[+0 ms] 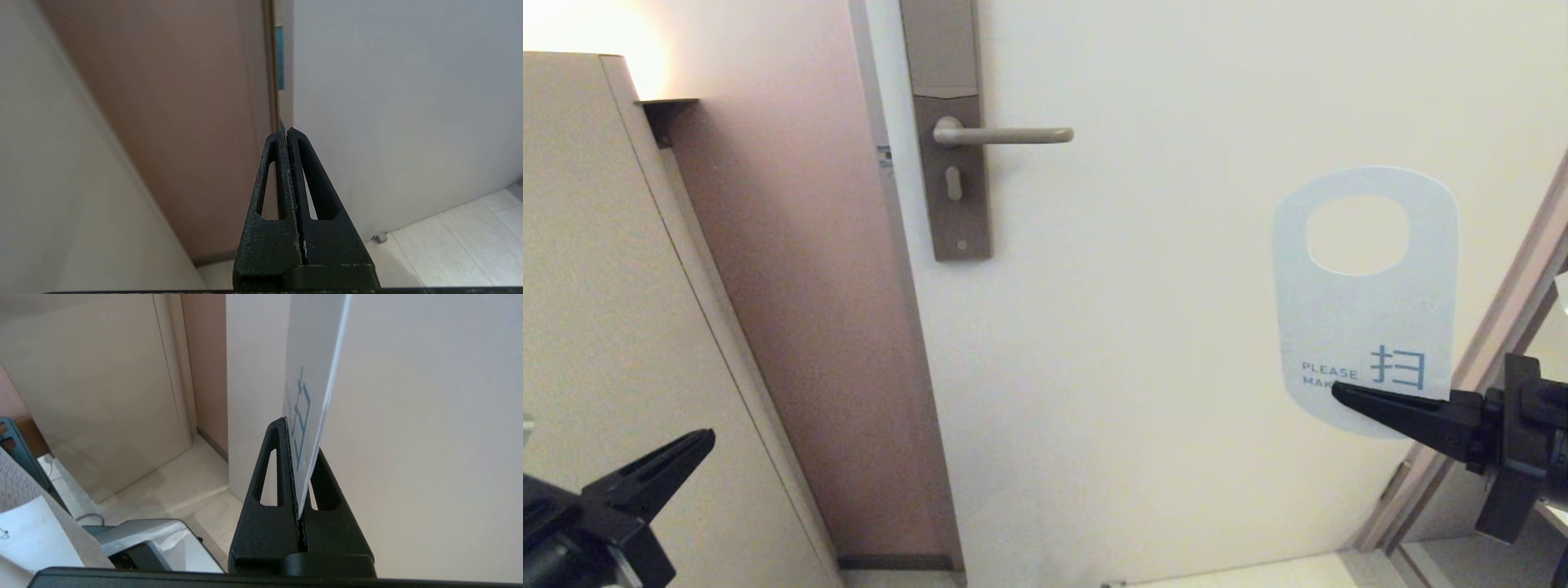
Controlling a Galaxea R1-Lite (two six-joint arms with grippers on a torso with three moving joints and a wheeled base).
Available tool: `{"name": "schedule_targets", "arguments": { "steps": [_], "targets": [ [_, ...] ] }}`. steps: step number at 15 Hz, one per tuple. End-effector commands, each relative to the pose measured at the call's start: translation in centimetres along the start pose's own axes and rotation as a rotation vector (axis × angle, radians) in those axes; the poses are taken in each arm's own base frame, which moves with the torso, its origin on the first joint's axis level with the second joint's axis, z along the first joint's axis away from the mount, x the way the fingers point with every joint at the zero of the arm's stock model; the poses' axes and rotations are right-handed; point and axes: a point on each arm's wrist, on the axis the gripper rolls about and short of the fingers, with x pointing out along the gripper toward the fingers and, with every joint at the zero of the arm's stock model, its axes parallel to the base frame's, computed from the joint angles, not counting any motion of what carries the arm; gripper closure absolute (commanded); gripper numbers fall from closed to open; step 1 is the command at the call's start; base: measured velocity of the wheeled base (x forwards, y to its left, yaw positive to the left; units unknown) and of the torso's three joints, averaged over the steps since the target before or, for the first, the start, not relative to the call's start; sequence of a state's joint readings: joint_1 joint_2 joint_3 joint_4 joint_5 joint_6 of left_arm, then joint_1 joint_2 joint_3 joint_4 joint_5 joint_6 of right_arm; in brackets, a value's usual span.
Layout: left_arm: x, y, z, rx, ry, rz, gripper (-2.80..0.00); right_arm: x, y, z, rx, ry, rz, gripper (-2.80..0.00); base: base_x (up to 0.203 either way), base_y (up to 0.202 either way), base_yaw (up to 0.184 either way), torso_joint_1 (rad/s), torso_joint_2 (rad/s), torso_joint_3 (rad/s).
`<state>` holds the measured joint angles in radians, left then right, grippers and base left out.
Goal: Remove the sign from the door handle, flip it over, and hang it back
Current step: Hang the sign back with the other side facing out
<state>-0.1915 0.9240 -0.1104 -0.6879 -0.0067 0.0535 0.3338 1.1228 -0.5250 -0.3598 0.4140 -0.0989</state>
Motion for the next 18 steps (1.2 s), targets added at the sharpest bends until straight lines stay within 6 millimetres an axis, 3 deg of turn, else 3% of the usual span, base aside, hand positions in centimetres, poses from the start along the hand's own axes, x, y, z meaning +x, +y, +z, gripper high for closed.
{"name": "schedule_targets", "arguments": {
  "steps": [1,7,14,18],
  "targets": [
    [-1.6,0.0,-1.2,-0.008,-0.024,0.012,0.00,0.0,0.0,0.0,-0.003,-0.001,0.004,0.00,0.000,0.000,0.000,0.000,0.00,0.000],
    [-3.1,-0.3,-3.8,-0.069,0.107,-0.038,0.00,-0.1,0.0,0.1,-0.006,-0.006,0.003,0.00,0.000,0.000,0.000,0.000,0.00,0.000],
    [-7.2,-0.8,-6.6,-0.134,0.150,-0.186,0.00,-0.1,0.0,0.3,-0.016,-0.017,0.000,0.00,0.000,0.000,0.000,0.000,0.00,0.000],
    [-8.0,-0.5,-7.2,-0.140,0.120,-0.038,0.00,-0.2,0.0,0.6,-0.029,-0.042,-0.004,0.00,0.000,0.000,0.000,0.000,0.00,0.000]
  ]
}}
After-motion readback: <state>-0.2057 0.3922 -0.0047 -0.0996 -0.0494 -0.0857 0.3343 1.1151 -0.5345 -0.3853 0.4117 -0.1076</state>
